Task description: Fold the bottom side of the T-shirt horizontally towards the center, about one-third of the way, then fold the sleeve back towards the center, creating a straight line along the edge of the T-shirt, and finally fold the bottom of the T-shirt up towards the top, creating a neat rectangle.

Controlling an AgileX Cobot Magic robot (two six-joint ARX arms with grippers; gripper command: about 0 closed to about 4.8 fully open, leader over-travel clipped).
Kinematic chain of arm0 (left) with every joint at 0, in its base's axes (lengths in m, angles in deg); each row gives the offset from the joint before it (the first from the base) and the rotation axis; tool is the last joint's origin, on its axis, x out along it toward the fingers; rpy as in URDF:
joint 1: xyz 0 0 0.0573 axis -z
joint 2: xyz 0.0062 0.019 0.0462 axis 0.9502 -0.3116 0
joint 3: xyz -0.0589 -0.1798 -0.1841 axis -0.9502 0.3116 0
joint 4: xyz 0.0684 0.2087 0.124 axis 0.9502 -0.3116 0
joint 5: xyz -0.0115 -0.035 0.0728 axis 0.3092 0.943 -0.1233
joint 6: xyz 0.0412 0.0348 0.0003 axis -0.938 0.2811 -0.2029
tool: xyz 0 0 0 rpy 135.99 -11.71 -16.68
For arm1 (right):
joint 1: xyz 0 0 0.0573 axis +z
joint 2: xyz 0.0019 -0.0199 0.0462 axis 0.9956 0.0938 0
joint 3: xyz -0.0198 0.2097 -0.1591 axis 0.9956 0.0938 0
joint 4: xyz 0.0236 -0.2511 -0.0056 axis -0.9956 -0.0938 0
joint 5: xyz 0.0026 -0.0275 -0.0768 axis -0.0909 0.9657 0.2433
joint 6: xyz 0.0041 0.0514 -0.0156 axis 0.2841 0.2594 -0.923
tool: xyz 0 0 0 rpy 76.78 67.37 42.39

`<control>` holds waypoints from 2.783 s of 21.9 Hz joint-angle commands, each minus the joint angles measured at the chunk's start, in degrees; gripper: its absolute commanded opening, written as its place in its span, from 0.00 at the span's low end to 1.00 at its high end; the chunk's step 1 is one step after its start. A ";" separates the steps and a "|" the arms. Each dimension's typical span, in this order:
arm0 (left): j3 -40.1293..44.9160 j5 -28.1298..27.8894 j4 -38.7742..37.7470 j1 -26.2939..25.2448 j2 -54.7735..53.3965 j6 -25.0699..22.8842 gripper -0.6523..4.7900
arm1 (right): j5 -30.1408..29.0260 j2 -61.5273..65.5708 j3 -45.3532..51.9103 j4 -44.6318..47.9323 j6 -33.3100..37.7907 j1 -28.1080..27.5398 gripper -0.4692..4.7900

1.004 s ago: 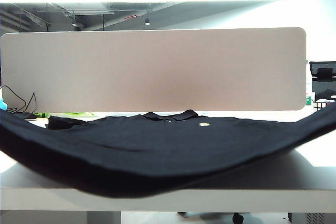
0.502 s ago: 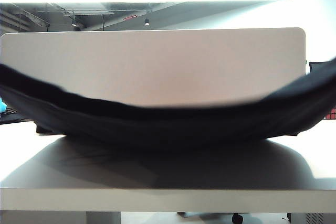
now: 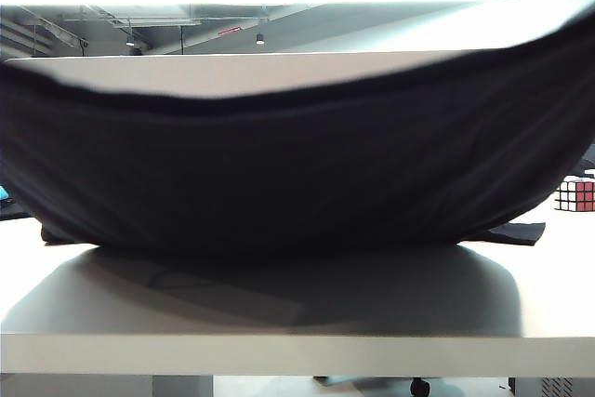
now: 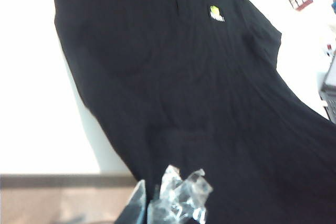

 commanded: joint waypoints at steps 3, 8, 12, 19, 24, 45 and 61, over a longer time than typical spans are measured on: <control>-0.31 -0.87 14.38 -0.04 -9.86 0.24 0.11 | -0.07 10.86 -6.08 11.39 0.72 0.00 0.07; -0.33 -0.72 33.20 -0.04 -27.96 0.76 0.11 | -0.07 30.64 -9.05 26.99 0.59 0.00 0.07; -0.33 -0.70 49.99 -0.02 -45.31 3.21 0.11 | -0.15 49.27 -13.00 36.70 0.50 0.07 0.07; -10.12 -0.77 62.27 0.15 -71.84 5.07 0.11 | 0.11 73.53 -23.54 45.94 0.28 0.68 0.07; -13.59 -0.81 69.46 0.17 -79.21 4.72 0.20 | 1.84 78.40 -24.68 53.16 0.24 0.66 0.35; -28.48 -7.52 62.77 -6.49 -92.59 4.70 0.56 | 7.02 90.79 -31.74 55.52 1.01 -9.60 0.72; -44.17 -7.37 53.57 -5.99 -106.68 -0.44 0.56 | 9.18 105.02 -50.90 45.29 1.03 -9.62 0.72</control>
